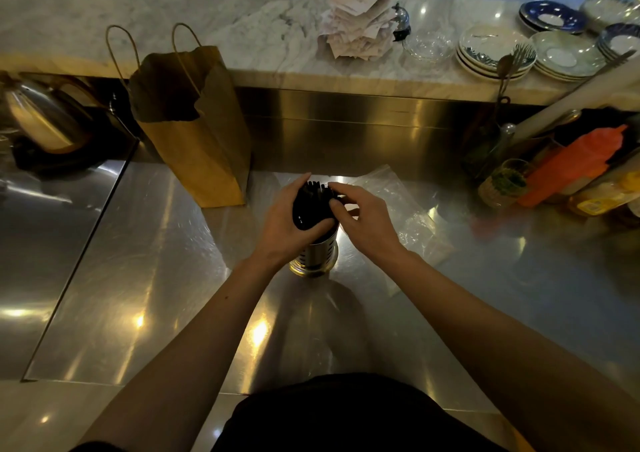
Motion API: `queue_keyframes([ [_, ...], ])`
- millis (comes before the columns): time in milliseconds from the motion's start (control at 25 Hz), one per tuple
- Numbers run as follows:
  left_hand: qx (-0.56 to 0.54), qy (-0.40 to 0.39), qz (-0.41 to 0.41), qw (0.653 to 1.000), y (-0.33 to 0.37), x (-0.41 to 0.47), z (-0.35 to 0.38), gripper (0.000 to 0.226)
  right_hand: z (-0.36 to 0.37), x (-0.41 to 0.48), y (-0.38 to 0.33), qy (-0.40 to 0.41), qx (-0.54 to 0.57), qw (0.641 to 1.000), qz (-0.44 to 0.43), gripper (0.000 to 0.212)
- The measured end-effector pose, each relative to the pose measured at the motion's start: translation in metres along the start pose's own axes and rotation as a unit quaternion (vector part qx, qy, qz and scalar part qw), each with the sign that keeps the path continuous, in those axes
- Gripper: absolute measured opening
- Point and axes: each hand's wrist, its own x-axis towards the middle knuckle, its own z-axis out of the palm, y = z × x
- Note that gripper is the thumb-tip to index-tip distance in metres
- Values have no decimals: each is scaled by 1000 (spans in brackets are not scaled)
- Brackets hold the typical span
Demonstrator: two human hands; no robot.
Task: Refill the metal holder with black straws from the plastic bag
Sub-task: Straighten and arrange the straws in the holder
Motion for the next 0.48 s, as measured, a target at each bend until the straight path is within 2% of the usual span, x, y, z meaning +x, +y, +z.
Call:
queue_keyframes([
  [160,4,49,-24,999,-2,-1,-2,55,-3,9,-6,5,-60,998,-23,26],
  [280,4,92,2,996,-3,0,-6,35,-3,16,-8,8,-92,995,-32,22],
  [360,6,107,15,994,-5,2,-8,31,-3,19,-8,8,-107,994,-38,22],
  [480,9,118,-14,993,-7,4,-10,34,-2,22,-8,2,-119,992,-34,23],
])
